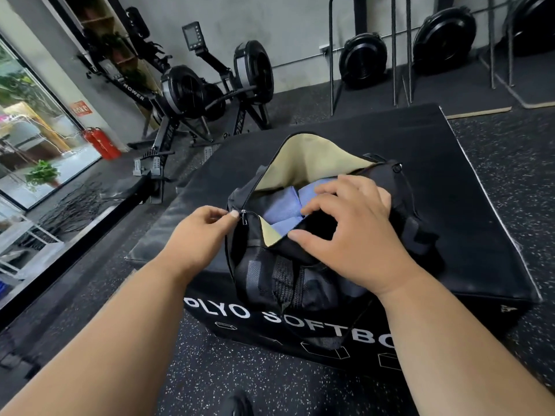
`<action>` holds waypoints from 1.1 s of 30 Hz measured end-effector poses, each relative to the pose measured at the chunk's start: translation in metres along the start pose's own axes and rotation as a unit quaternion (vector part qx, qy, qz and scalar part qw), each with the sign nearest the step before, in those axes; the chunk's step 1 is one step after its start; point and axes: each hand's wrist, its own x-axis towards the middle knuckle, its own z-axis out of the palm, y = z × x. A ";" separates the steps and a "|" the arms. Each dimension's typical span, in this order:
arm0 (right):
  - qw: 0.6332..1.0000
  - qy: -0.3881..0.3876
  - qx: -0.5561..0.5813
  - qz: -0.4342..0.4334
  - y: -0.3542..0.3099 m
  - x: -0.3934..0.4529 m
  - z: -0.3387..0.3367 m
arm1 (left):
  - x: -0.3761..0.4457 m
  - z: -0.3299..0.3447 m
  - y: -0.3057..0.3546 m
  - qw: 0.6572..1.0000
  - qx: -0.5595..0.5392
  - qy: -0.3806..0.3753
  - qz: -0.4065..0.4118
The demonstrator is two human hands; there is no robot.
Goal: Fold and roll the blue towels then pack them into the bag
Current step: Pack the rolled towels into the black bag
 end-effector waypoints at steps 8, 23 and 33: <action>0.985 0.108 -0.072 0.112 0.000 0.012 0.011 | 0.002 0.009 -0.007 0.997 -0.018 0.041 0.061; 0.996 -0.023 0.086 0.006 -0.066 0.007 0.089 | -0.018 -0.006 -0.014 0.968 -0.227 -0.022 0.101; 0.991 -0.038 0.111 0.058 -0.075 0.019 0.107 | -0.015 -0.009 -0.024 0.962 -0.252 -0.040 0.096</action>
